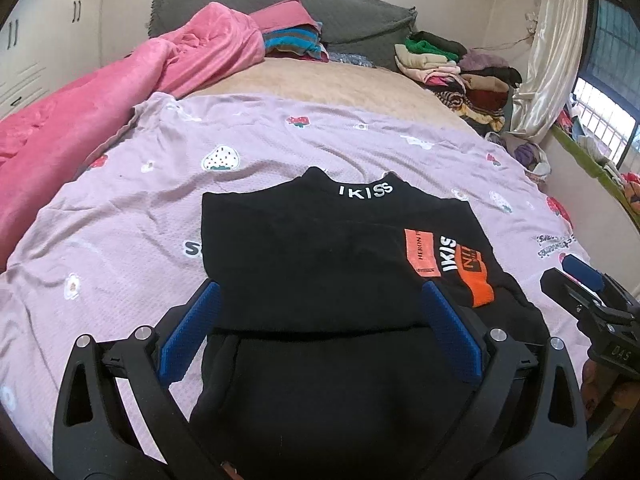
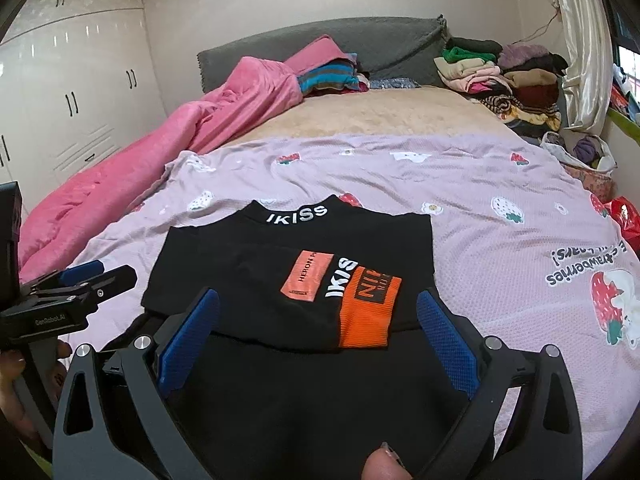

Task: Fold small clothes
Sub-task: 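Move both open grippers back toward the hem of the black sweatshirt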

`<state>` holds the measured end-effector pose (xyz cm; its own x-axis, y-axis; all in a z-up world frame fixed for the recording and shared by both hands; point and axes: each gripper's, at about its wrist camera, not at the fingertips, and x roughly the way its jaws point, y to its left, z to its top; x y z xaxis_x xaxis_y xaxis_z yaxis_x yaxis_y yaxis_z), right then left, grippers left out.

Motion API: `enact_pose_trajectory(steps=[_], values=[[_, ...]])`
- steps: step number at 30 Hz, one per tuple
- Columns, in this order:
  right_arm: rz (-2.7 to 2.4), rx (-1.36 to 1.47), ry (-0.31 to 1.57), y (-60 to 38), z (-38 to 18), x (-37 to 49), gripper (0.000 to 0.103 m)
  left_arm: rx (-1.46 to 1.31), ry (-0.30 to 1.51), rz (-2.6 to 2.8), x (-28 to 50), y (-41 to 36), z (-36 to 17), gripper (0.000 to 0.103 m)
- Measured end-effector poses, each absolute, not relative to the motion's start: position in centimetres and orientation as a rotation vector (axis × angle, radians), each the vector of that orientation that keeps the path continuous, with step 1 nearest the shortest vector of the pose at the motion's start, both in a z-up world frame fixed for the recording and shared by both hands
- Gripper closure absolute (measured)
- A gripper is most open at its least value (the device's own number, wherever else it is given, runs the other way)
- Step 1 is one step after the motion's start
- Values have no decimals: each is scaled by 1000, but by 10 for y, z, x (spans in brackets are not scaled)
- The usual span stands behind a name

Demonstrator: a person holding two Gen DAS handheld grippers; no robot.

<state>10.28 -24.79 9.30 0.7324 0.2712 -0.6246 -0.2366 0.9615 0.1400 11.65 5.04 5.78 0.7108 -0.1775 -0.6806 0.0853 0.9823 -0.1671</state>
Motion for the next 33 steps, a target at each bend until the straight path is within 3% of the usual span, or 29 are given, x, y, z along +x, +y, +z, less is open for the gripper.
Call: enact_pose_trajectory(steps=[33], values=[[345,11,664,-270,109,45,4,-43,819,-117,45,26,49,9]])
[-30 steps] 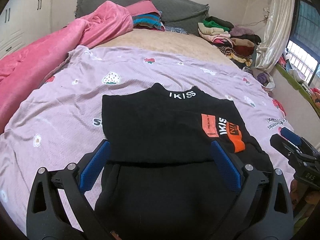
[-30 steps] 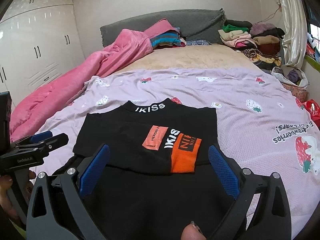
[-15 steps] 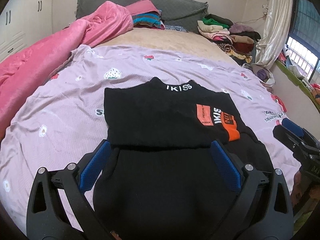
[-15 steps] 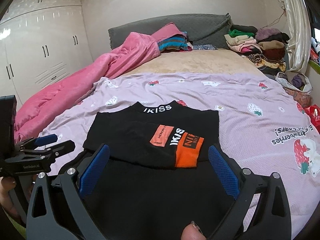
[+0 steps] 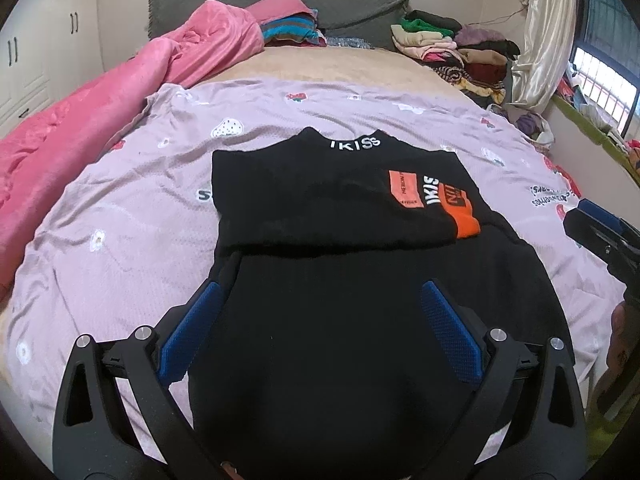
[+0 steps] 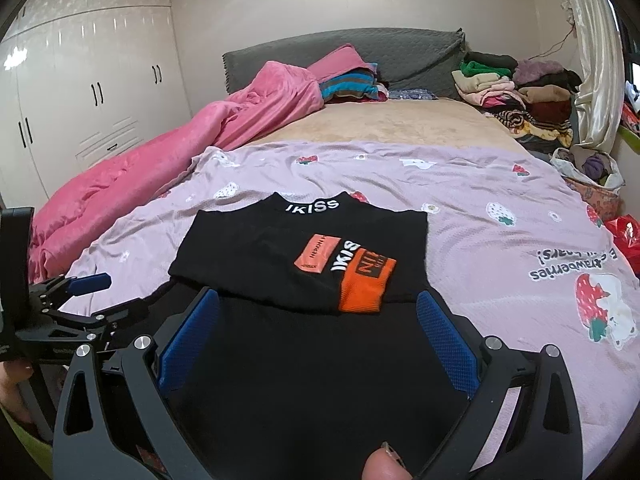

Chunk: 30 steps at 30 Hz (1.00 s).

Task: Fold small clothes
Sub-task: 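Move both open grippers back toward the hem of the black sweatshirt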

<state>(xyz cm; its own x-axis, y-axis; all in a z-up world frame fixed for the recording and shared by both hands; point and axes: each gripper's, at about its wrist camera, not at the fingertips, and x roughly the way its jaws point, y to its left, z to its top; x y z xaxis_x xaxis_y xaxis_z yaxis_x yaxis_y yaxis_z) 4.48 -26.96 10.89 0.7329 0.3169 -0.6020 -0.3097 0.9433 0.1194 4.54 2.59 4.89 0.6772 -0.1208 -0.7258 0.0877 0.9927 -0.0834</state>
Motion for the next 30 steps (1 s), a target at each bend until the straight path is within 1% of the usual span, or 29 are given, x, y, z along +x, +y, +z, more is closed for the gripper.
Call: enact_pose_trajectory(steps=[7,15,30], values=[[339,6,670,-281,107,32,4,-93,848,-120,33,33,42,10],[325,-23,713,-291,92,19,4,-99,873,-84,16,47,33,10],[292,-26,766,-317,73,-1,4,-128,928,12,-14,87,12,9]])
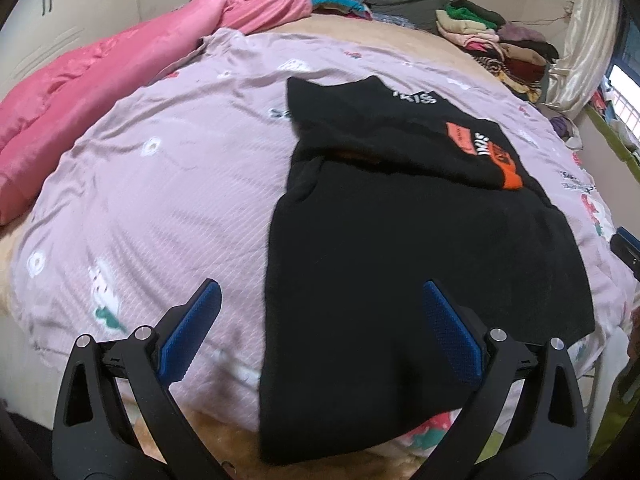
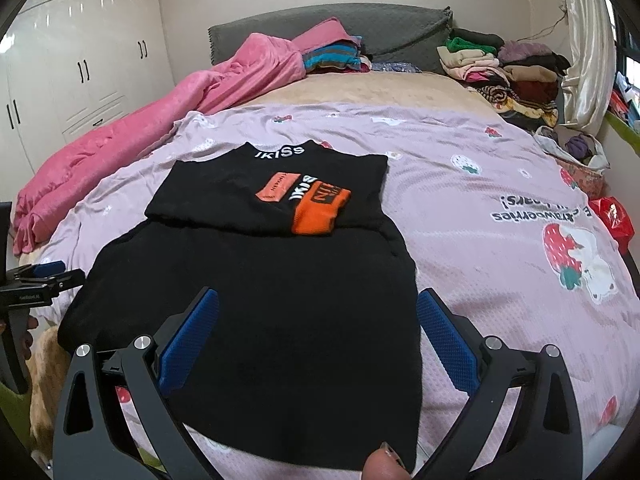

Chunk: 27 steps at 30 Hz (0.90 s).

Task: Fold small clothes
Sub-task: 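Move both open grippers back toward the hem of the black sweatshirt, then grasp the sweatshirt hem with both grippers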

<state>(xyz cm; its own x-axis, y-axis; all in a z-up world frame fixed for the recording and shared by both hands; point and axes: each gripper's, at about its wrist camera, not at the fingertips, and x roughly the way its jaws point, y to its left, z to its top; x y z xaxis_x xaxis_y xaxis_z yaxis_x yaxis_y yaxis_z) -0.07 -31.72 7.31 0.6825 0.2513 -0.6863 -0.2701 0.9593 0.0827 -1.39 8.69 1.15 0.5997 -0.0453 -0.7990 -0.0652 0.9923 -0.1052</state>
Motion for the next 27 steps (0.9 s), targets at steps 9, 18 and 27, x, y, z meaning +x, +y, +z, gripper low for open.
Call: enact_pose_trajectory(steps=[9,18,27], values=[[275,-16,791,-336,63,-14,5,-201,970,12,-35,112,-4,10],[279,-11,828,-348,49,-21,4,-314,999,-75,-54,122,-17,58],[311,-9,872,-357,35,-30,4,-307,1053,-96,-55,111,-30,67]])
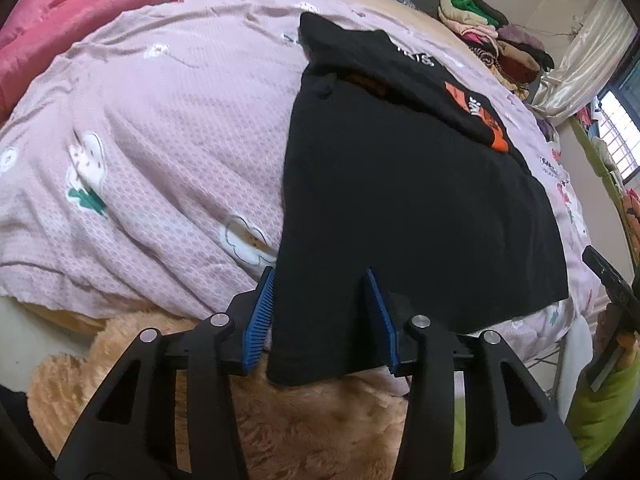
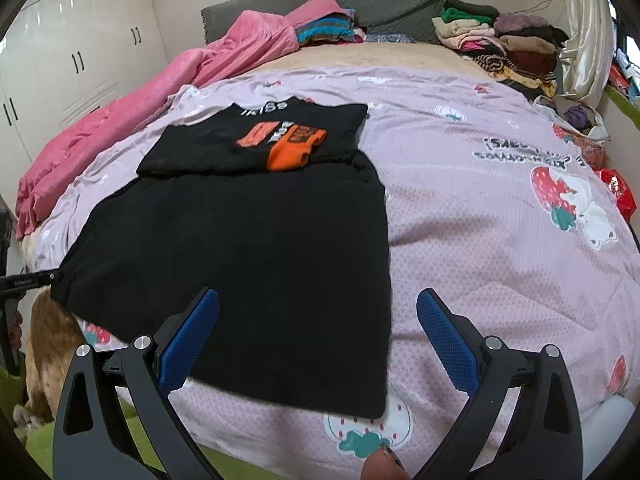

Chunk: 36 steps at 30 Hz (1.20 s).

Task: Fold small clothes
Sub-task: 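Grasp the sweatshirt hem with both grippers, then lift the hem and fold it toward the collar with both grippers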

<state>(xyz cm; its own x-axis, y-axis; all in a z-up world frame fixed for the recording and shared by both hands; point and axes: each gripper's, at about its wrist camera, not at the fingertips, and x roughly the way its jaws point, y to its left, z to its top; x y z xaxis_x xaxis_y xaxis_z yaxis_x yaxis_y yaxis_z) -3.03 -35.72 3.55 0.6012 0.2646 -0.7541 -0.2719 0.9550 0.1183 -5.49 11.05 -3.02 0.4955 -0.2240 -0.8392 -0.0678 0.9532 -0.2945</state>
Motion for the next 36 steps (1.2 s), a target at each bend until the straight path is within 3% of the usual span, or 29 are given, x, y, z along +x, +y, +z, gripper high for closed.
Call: enact_pose_trajectory(steps=[4,9,15,16,19,21,24,27,36], values=[[345,-20,937,-358,24,-31,4,-295,1059,-98,-52,103,-35,67],[349,-41,1008,-354,9,-29,5,-293,1045,-95,-48,105,-32,79],[325,5,1060,-361,-9,-28,6,-322,1038,-114,-40,108,-28,82],[327,24,1060,-364,-12,-30,9,-318,1037,-116,-38,107,-28,82],[330,43,1056,-369,-19,-34,34,-316,1032,-115,-36,105,-30,84],[331,35,1042,-371,-17,-37,63,-286,1028,-104,-41,102,-31,86],[323,36,1025,-376,-10,-36,89,-280,1024,-103,-46,104,-27,89],[329,54,998,-380,-1,-37,94,-281,1012,-106,-50,106,-23,92],[421,136,853,-383,45,-39,95,-308,957,-144,-62,109,-1,101]])
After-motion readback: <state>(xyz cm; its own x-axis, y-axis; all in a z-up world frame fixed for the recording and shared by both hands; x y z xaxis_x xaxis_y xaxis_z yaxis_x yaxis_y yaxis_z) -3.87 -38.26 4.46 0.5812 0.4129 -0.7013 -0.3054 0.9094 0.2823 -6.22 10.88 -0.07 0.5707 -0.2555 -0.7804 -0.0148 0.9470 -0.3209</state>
